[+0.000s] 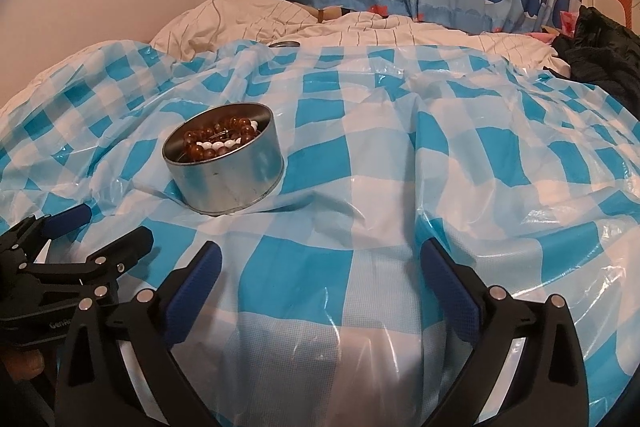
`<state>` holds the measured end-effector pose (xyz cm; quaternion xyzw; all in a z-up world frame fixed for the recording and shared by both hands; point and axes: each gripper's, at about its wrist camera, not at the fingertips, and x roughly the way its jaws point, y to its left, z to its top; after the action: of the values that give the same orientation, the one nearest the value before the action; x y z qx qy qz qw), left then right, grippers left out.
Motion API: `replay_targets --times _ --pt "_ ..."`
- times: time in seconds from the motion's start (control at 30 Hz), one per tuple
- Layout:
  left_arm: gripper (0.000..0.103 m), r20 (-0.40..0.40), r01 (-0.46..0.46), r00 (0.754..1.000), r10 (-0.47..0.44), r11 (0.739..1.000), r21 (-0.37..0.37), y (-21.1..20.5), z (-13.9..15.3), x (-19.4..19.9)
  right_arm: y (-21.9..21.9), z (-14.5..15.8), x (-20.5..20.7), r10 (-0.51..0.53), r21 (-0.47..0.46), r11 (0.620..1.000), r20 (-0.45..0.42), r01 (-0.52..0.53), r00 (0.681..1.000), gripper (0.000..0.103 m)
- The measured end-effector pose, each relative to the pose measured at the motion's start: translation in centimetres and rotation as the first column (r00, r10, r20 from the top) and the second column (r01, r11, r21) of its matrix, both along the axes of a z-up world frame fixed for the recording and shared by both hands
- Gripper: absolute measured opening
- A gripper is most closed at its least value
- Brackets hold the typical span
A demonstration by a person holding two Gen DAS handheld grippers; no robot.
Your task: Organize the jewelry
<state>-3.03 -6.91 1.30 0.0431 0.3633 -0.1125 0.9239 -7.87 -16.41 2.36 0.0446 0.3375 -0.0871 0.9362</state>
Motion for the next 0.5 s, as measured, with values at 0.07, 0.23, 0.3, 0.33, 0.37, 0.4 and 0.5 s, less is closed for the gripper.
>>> replay_targets --times 0.07,0.23,0.3,0.33,0.37,0.4,0.5 --pt "0.095 -0.003 -0.004 1.0 0.004 1.0 -0.002 0.11 -0.03 0.12 0.0 0.0 -0.01 -0.001 -0.001 1.0 0.0 0.001 1.0 0.095" --pt "0.095 -0.011 -0.002 1.0 0.002 1.0 0.005 0.27 -0.17 0.4 0.01 0.0 -0.01 -0.001 -0.001 1.0 -0.001 0.001 1.0 0.095" --pt "0.095 -0.016 -0.002 1.0 0.002 1.0 0.004 0.31 -0.21 0.5 0.0 0.0 -0.01 -0.001 -0.001 1.0 -0.001 0.001 1.0 0.095" --pt "0.095 -0.019 -0.003 1.0 0.003 1.0 0.002 0.33 -0.23 0.53 0.0 0.0 -0.01 -0.001 -0.001 1.0 -0.001 0.001 1.0 0.095" --pt "0.095 -0.022 -0.004 1.0 0.004 1.0 0.0 0.37 -0.26 0.58 0.01 0.0 -0.02 -0.001 -0.001 1.0 -0.001 0.001 1.0 0.095" --pt "0.095 -0.025 -0.006 1.0 0.006 1.0 -0.002 0.4 -0.28 0.62 0.02 -0.01 -0.02 -0.001 0.0 1.0 -0.001 0.001 1.0 0.095" --pt "0.095 -0.035 -0.01 0.999 0.01 1.0 -0.005 0.42 -0.39 0.74 0.0 0.0 -0.01 -0.001 0.0 1.0 -0.001 0.001 1.0 0.095"
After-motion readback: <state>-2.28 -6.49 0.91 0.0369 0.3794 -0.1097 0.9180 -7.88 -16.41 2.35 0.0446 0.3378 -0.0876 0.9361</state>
